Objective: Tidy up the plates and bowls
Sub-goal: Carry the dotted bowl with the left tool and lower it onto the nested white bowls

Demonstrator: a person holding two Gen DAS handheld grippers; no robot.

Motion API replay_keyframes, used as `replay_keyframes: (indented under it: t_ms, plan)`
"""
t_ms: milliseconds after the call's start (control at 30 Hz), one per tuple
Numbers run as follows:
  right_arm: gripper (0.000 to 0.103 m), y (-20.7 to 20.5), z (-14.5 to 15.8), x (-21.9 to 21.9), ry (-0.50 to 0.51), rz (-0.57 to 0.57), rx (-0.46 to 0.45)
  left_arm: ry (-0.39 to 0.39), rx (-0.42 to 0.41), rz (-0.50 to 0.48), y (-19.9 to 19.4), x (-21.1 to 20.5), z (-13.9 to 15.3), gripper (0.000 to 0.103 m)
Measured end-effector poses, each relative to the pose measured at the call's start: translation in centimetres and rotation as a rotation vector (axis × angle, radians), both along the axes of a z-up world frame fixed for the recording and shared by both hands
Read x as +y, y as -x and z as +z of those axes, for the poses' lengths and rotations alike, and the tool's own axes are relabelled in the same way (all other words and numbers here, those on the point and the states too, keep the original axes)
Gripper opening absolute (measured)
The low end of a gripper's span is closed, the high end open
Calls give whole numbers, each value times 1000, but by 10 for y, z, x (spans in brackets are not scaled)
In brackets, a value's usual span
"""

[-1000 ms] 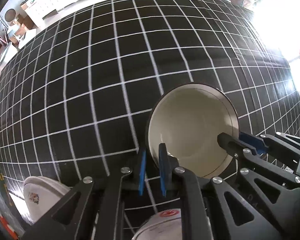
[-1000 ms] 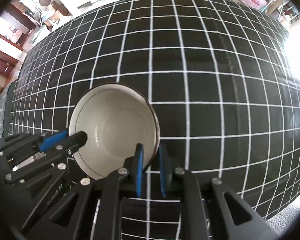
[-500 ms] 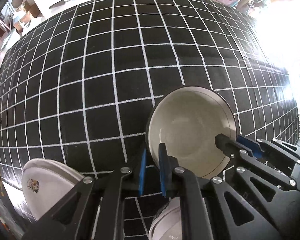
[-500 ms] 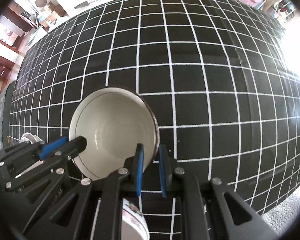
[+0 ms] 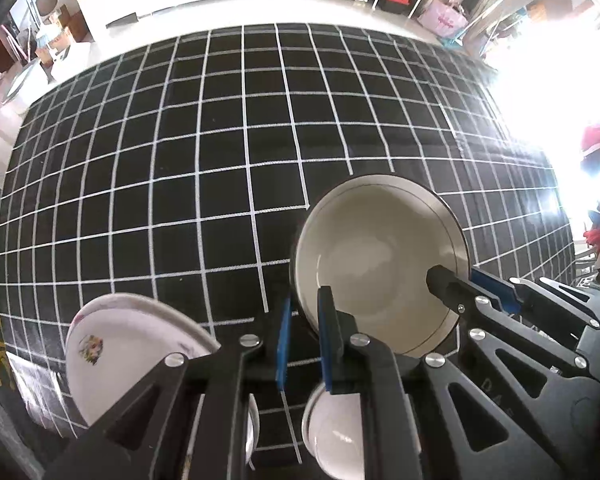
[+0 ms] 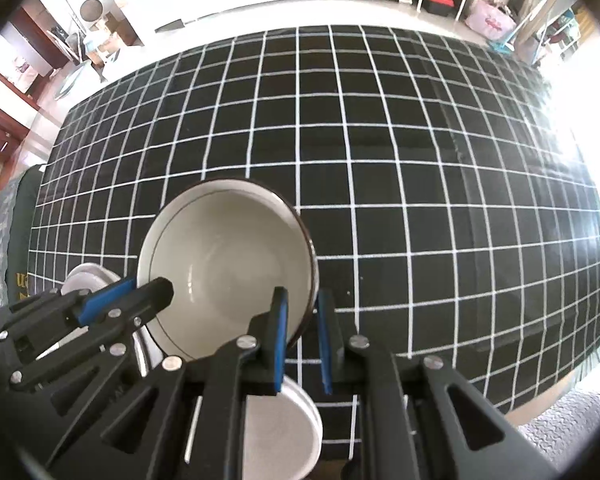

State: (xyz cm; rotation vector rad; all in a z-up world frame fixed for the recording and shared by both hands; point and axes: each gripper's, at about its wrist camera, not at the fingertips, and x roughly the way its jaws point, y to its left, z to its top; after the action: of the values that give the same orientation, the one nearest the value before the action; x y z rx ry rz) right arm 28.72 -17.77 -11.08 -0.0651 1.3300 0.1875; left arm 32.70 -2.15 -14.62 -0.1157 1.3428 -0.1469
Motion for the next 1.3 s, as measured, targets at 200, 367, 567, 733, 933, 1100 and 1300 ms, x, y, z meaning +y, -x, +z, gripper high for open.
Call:
replay_keyframes:
  t_ms: [200, 367, 567, 733, 933, 1100, 1300]
  plan:
    - [18, 24, 25, 5, -7, 5, -38, -2, -42, 8, 25, -5, 27, 11]
    - [18, 42, 27, -2, -15, 5, -50, -5, -73, 9, 47, -4, 37, 11]
    - [18, 61, 26, -10, -10, 10, -45, -6, -73, 6, 72, -14, 35, 11]
    - [18, 76, 13, -15, -14, 14, -17, 11, -64, 11, 91, -17, 29, 11]
    - [18, 87, -6, -10, 0, 27, 20, 2, -38, 24, 111, -19, 14, 11]
    - [18, 89, -15, -6, 12, 39, 35, 0, -21, 34, 120, -17, 1, 11]
    - [18, 89, -24, -7, 23, 40, 52, 9, 1, 32, 126, -15, -14, 11]
